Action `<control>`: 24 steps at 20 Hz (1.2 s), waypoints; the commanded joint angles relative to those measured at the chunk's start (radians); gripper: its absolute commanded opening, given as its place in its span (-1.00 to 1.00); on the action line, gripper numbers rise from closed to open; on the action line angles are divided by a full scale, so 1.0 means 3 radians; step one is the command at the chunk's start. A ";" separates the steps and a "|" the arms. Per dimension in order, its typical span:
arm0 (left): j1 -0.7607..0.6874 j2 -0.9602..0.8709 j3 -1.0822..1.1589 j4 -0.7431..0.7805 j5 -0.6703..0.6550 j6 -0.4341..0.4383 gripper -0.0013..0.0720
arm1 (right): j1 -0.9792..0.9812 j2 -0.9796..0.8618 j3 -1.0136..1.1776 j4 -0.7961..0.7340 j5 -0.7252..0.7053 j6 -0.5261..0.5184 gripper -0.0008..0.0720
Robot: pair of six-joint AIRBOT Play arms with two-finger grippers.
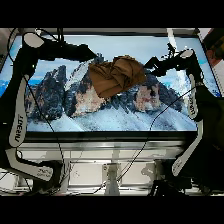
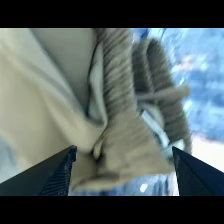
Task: Fold the clothes and pants, and hang the long-sleeved shirts on hangers.
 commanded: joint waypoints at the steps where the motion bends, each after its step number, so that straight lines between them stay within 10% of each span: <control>1: 0.0000 0.0000 -0.0003 0.0080 -0.0027 0.0001 -0.91 | 0.0092 -0.0050 0.0001 -0.0062 -0.0378 0.0013 0.97; 15: 0.0000 0.0000 -0.0003 0.0079 -0.0086 0.0064 -0.91 | 0.0371 -0.0497 -0.0001 0.0277 -0.0154 0.0011 0.84; 20: 0.0011 0.0000 -0.0003 0.0080 -0.0088 0.0064 -0.91 | 0.0641 -0.0491 0.0003 0.0289 -0.0465 -0.0202 -0.77; 24: 0.0058 0.0006 -0.0003 0.0079 -0.0103 0.0064 -0.91 | 0.0671 -0.0392 0.0001 0.0248 -0.0446 -0.0359 -0.92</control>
